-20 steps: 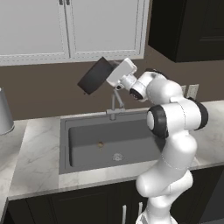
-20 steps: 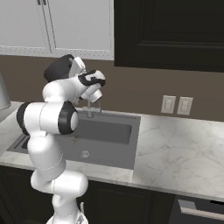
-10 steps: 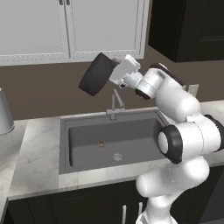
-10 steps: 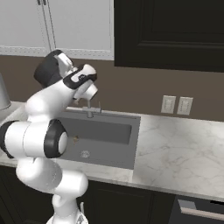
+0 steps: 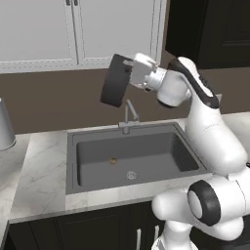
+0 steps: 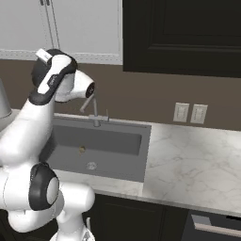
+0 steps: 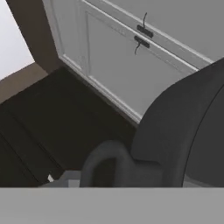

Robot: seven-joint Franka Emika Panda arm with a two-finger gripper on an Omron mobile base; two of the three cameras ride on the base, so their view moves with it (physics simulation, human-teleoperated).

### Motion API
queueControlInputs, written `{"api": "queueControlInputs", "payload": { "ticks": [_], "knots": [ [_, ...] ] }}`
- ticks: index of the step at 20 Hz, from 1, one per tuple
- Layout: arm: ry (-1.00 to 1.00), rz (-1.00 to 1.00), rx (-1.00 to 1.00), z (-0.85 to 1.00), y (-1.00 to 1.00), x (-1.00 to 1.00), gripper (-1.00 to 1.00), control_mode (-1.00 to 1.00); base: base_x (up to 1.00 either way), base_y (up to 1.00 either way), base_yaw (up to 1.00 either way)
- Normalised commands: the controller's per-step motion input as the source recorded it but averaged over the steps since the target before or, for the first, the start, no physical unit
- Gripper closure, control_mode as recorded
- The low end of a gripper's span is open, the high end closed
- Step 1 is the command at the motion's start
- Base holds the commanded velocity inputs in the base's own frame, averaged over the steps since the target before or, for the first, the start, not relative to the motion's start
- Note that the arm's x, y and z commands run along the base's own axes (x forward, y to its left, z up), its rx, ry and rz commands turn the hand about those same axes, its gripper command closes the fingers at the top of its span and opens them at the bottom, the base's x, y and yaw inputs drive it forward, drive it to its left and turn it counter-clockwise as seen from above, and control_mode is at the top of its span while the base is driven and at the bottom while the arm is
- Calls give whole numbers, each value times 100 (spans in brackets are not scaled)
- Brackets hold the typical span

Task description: Dump the garlic from the pot into the sink. Then turn on the water and wash the garlic. Then turn off the water and put the garlic back in the pot.

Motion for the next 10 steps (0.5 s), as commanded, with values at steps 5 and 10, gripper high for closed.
{"api": "queueControlInputs", "payload": {
  "ticks": [5,10],
  "knots": [
    [0,-28,-37,35,0,-76,100,-100,0,0,0],
    [1,-33,-37,11,-20,-77,100,-100,0,0,0]
  ]
}}
